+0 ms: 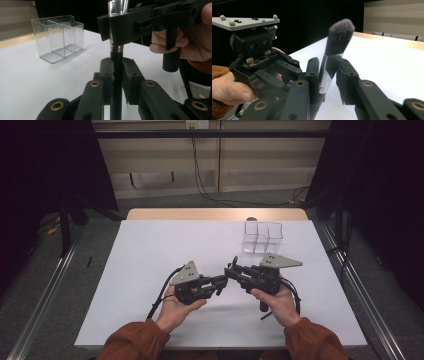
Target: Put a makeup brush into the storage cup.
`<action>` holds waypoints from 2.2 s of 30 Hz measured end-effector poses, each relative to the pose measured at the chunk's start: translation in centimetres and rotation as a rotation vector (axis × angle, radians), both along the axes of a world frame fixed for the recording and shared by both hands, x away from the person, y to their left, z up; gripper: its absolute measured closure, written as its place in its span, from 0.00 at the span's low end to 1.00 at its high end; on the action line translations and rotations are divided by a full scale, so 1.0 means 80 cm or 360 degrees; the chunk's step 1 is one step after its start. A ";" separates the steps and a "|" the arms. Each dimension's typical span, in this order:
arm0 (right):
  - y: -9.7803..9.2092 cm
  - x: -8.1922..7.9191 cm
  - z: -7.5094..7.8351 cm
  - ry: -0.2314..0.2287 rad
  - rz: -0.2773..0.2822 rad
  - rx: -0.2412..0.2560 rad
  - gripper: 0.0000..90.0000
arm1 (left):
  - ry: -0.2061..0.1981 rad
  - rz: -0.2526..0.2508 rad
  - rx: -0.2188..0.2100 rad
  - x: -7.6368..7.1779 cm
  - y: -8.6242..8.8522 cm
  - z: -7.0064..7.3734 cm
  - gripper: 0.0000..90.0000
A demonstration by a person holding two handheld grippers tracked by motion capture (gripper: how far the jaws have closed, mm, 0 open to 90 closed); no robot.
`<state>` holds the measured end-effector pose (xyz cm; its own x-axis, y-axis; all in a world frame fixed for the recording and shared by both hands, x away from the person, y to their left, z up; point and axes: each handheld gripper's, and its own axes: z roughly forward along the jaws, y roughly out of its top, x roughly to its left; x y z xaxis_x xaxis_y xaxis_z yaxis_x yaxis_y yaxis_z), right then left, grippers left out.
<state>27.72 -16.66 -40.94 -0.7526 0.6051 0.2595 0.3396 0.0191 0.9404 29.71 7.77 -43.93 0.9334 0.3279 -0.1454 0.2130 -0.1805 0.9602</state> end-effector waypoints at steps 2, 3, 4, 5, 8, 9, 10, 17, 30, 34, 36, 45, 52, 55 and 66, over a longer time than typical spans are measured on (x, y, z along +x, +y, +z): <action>0.000 0.000 0.000 0.0015 0.0008 0.0007 0.84 | -0.0001 -0.0004 0.0008 0.000 -0.001 0.000 0.88; 0.001 -0.001 0.000 0.0017 0.0018 -0.0001 0.85 | 0.0001 -0.0008 0.0015 0.000 -0.001 0.000 0.88; 0.001 -0.001 0.000 0.0016 0.0021 -0.0005 0.85 | 0.0002 -0.0009 0.0019 0.000 -0.001 -0.001 0.87; 0.001 -0.001 0.000 0.0016 0.0021 -0.0005 0.86 | 0.0002 -0.0009 0.0020 0.000 -0.001 -0.001 0.87; 0.002 -0.002 0.000 0.0013 0.0025 0.0001 0.86 | -0.0001 -0.0011 0.0015 0.000 -0.001 -0.001 0.87; 0.001 -0.002 0.001 0.0009 0.0030 0.0006 0.87 | -0.0001 -0.0010 0.0010 0.000 0.000 -0.001 0.84; 0.001 -0.002 0.001 0.0009 0.0030 0.0006 0.87 | -0.0004 -0.0010 0.0011 0.000 0.000 -0.001 0.84; -0.001 -0.002 0.002 -0.0008 0.0020 -0.0005 0.87 | -0.0009 0.0001 0.0027 -0.001 -0.004 -0.003 0.72; -0.016 -0.003 0.009 -0.0038 -0.0014 0.0003 0.87 | -0.0015 0.0071 0.0032 -0.004 0.002 0.000 0.52; -0.024 -0.004 0.009 -0.0043 -0.0027 -0.0003 0.87 | -0.0015 0.0100 0.0036 -0.004 0.005 0.002 0.45; -0.027 -0.005 0.009 -0.0045 -0.0033 -0.0003 0.87 | -0.0017 0.0113 0.0042 -0.004 0.007 0.003 0.45; -0.041 -0.007 0.012 -0.0054 -0.0075 0.0009 0.87 | 0.0035 0.0216 0.0039 -0.008 0.024 0.006 0.26; -0.044 -0.006 0.011 -0.0069 -0.0085 -0.0022 0.87 | 0.0061 0.0293 0.0015 -0.005 0.041 0.012 0.13; -0.046 -0.005 0.011 -0.0074 -0.0093 -0.0025 0.87 | 0.0024 0.0329 0.0023 -0.008 0.049 0.016 0.12; -0.066 0.001 0.012 -0.0064 -0.0175 -0.0039 0.87 | -0.0014 0.0370 0.0074 -0.014 0.086 0.022 0.06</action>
<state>27.81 -21.96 -39.96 -0.6909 0.6903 0.2146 0.3028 0.0068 0.9530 28.62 14.61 -42.21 0.8331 0.5406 -0.1171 0.2455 -0.1716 0.9541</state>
